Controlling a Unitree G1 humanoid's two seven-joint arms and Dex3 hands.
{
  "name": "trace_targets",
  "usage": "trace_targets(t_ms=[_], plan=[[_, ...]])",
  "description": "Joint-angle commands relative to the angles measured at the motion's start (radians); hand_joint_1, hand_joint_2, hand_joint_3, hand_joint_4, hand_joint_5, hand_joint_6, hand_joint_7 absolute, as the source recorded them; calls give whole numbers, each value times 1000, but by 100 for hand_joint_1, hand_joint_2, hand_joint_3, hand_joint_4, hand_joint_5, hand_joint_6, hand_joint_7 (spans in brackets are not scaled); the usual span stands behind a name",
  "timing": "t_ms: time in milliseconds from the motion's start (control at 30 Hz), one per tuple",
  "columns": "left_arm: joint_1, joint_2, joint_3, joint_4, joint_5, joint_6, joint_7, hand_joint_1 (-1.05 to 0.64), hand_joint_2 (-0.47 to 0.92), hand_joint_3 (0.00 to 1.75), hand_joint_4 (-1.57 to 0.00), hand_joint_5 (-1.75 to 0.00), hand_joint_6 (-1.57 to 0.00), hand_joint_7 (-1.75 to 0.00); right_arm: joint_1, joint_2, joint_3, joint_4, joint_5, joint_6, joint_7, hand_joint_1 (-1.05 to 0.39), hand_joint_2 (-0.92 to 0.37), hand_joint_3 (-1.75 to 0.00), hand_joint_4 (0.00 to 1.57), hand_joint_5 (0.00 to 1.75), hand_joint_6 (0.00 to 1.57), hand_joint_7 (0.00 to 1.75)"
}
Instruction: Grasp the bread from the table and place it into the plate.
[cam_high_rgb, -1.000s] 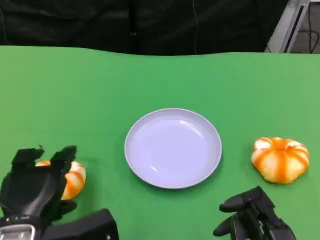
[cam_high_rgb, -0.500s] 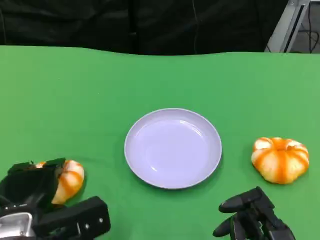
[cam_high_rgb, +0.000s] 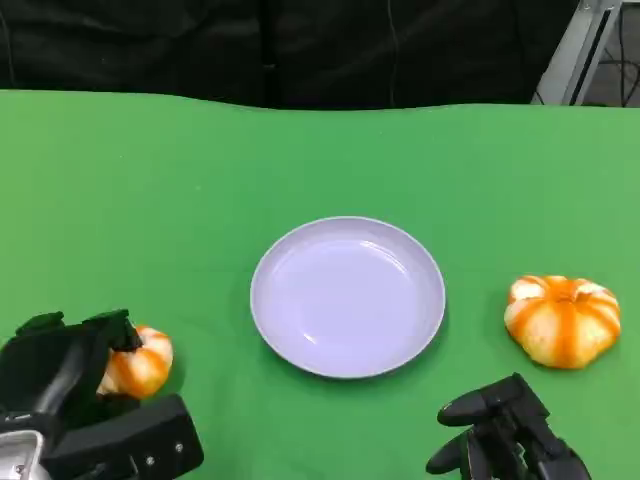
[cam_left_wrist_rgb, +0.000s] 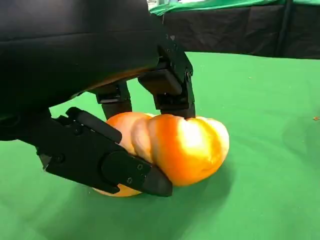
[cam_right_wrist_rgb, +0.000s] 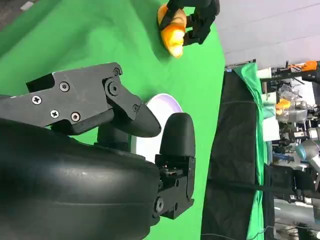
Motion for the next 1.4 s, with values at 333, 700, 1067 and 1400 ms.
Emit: trace_targets(t_ms=[333, 700, 1067, 1400], plan=[[-25, 40, -31, 157, 44, -331, 525, -17, 35, 123, -84, -175, -74, -162, 3, 1, -5, -13, 8, 7, -4, -26, -92, -98, 18, 175, 6, 175], [-31, 44, -39, 169, 41, -336, 537, -17, 33, 124, -84, -175, -75, -159, 0, 1, -6, -5, 8, -3, -2, -25, -92, -98, 17, 175, 5, 175], [-213, -59, -133, 161, 87, -375, 568, -25, 29, 146, -92, -175, -80, -157, -7, 8, 2, -5, 4, 11, -4, -25, -92, -99, 18, 175, 6, 175], [-316, -125, -189, 279, 86, -391, 598, -27, 30, 148, -93, -175, -75, -162, -4, 11, 8, -1, -3, 3, -7, -25, -92, -99, 18, 175, 6, 175]])
